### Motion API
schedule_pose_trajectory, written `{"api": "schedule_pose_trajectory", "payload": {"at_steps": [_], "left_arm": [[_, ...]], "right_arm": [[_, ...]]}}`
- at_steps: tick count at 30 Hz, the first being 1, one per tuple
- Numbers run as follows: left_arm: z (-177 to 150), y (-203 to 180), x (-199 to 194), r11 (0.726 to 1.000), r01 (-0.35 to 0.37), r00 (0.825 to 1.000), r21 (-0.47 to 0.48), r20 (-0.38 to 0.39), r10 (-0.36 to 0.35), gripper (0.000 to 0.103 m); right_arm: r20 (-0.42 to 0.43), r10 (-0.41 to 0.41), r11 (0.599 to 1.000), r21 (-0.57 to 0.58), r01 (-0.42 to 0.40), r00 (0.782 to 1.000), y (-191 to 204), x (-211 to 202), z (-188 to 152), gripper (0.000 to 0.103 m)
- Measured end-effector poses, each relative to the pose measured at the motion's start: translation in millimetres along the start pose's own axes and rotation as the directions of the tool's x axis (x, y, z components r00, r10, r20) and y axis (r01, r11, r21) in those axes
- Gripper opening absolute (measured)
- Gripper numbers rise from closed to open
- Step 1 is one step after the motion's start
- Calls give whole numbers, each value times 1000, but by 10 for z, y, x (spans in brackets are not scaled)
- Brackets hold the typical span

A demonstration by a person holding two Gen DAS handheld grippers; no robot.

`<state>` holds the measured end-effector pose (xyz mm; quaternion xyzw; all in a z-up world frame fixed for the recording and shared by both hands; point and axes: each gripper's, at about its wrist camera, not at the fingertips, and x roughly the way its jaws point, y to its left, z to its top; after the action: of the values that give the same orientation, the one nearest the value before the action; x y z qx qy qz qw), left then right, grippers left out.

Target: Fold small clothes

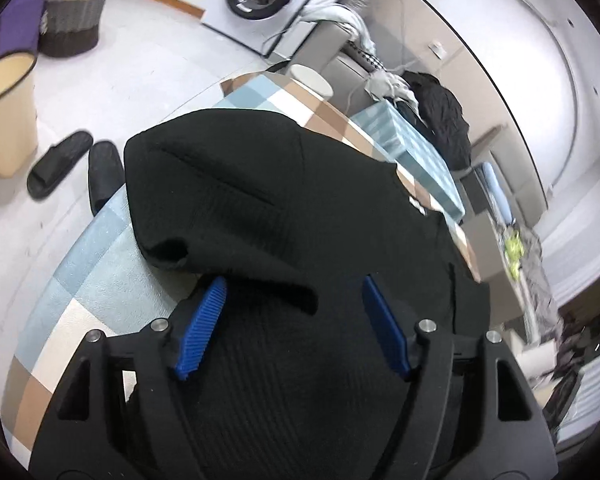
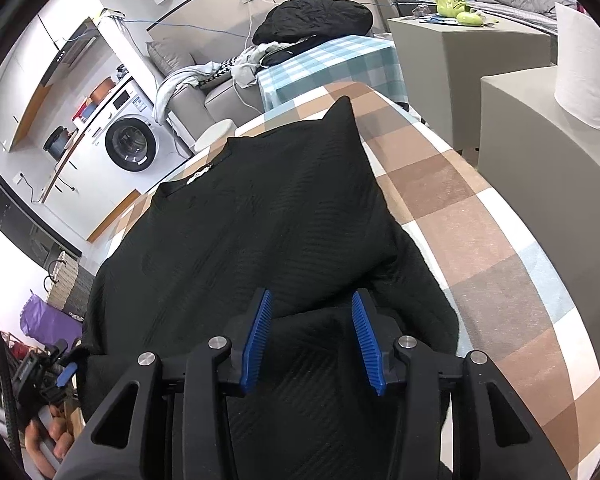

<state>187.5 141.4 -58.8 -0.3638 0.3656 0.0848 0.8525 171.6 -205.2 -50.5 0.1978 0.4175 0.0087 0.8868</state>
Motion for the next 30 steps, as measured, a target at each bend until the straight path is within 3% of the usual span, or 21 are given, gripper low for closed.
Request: {"api": "schedule_pose_trajectory", "payload": {"at_steps": [5, 9, 10, 12, 14, 17, 19, 22, 24, 25, 27, 28, 30], "left_arm": [[178, 265, 177, 986, -49, 998, -159, -40, 43, 72], [213, 492, 214, 957, -82, 997, -279, -6, 83, 66], [217, 538, 220, 954, -90, 996, -286, 1, 94, 53], [230, 616, 221, 950, -100, 994, -295, 11, 108, 19], [243, 639, 202, 953, -108, 992, -283, 38, 124, 5], [347, 500, 137, 975, -129, 984, -180, 101, 149, 4], [426, 240, 73, 988, -139, 977, -60, 156, 147, 4], [514, -209, 5, 990, -112, 975, 87, 201, 93, 4], [510, -646, 63, 971, -71, 980, 227, 198, 25, 4], [464, -875, 148, 950, -9, 988, 314, 148, -39, 4], [359, -1159, 354, 912, 97, 994, 399, -1, -105, 9], [293, -1258, 518, 896, 156, 987, 416, -110, -121, 21], [208, -1275, 661, 894, 190, 977, 407, -173, -128, 34]], "right_arm": [[14, 2, 1000, -2, -2, 1000, 2, -43, 21, 43], [30, -32, 1000, 1, 32, 999, -13, -96, 24, 44], [28, -28, 1000, 6, 28, 999, -26, -101, 25, 45], [21, -22, 1000, 10, 22, 1000, -35, -107, 14, 45], [20, -23, 1000, 6, 23, 1000, -37, -111, -6, 45], [14, -20, 1000, 9, 20, 1000, -51, -102, -20, 45], [9, -21, 1000, 12, 21, 1000, -61, -95, -31, 45], [0, -16, 1000, 21, 16, 1000, -48, -83, -28, 45], [2, -13, 1000, 7, 13, 1000, -2, -84, -26, 45], [4, -10, 1000, 0, 10, 1000, 16, -87, -31, 45], [-3, -6, 1000, -5, 6, 1000, 37, -71, -40, 46], [-8, -7, 1000, -3, 7, 1000, 35, -59, -45, 47], [-18, -14, 1000, -4, 13, 1000, 30, -24, -44, 47]]}}
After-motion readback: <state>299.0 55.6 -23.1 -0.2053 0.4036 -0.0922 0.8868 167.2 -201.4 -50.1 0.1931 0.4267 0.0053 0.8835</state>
